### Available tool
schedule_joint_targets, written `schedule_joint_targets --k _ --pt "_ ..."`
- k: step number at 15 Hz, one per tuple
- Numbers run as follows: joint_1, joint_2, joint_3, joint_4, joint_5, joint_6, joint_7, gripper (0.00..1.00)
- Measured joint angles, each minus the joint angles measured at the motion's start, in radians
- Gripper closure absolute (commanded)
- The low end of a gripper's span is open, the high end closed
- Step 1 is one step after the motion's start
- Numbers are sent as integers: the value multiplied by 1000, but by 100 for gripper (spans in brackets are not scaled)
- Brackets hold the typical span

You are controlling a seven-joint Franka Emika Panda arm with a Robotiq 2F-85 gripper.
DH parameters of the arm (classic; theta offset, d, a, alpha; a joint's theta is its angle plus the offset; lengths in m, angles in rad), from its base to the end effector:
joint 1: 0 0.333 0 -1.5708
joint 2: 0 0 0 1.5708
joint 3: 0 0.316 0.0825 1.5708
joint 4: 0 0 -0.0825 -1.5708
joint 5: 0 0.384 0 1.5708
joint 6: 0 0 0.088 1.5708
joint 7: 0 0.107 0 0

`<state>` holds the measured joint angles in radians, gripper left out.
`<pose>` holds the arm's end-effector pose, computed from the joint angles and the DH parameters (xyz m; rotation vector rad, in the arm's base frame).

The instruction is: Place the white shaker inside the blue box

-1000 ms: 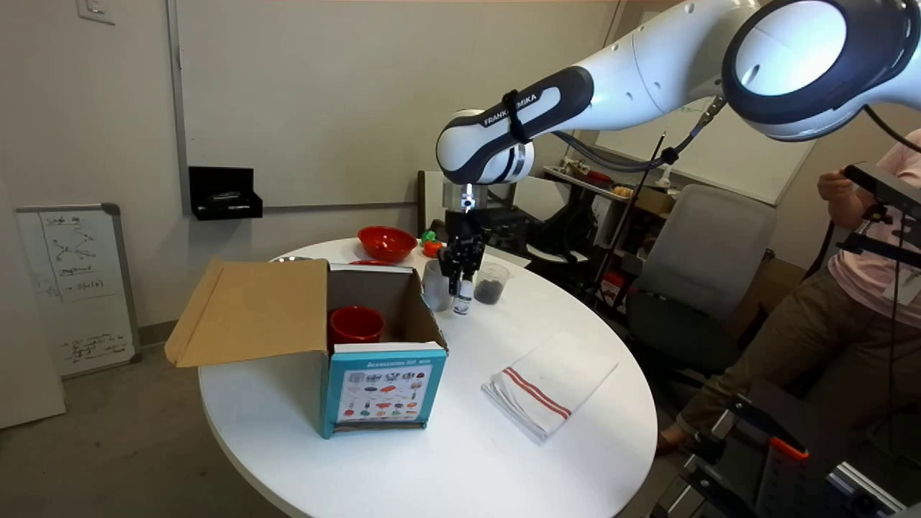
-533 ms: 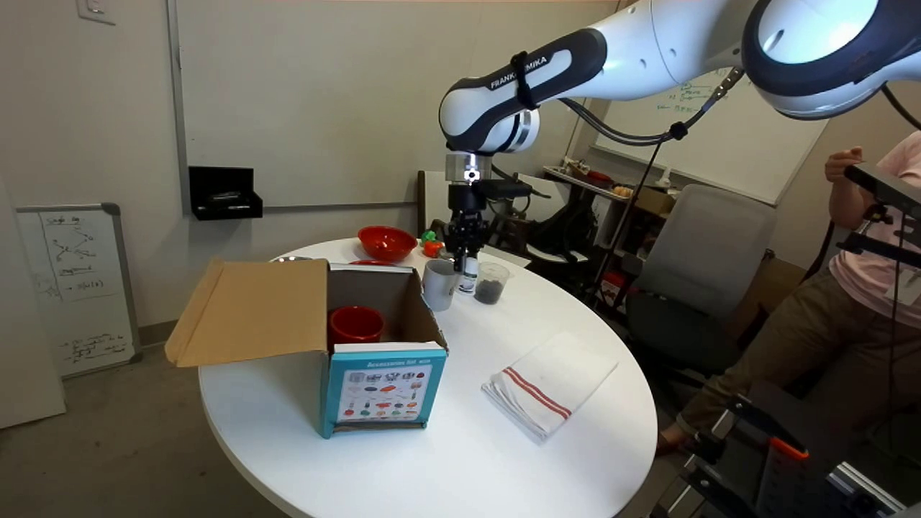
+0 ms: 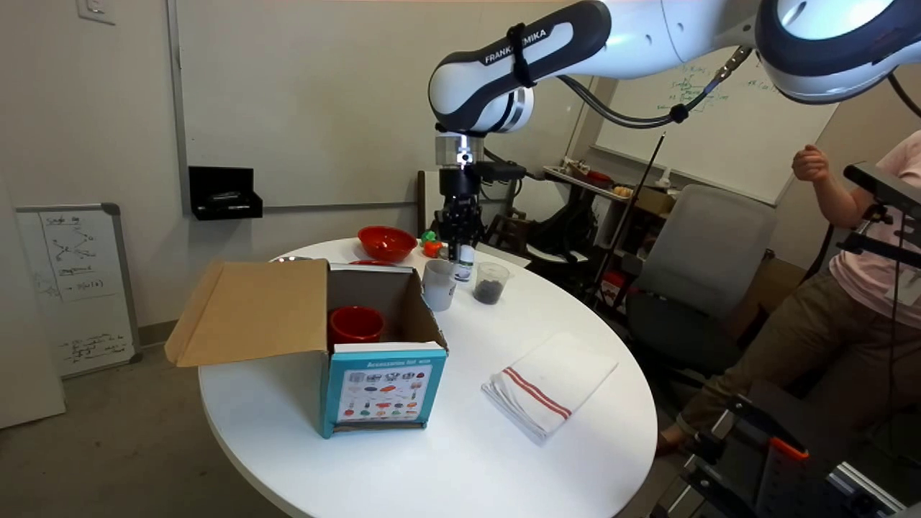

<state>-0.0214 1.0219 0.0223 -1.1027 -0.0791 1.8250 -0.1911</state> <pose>0.7352 -0.0105 0.1677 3.0642 0.3317 -0.4704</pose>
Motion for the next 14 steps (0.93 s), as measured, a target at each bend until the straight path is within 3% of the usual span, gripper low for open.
schedule_joint_targets --k 14 --pt "193 -45 17 60 -124 -235 -59 84"
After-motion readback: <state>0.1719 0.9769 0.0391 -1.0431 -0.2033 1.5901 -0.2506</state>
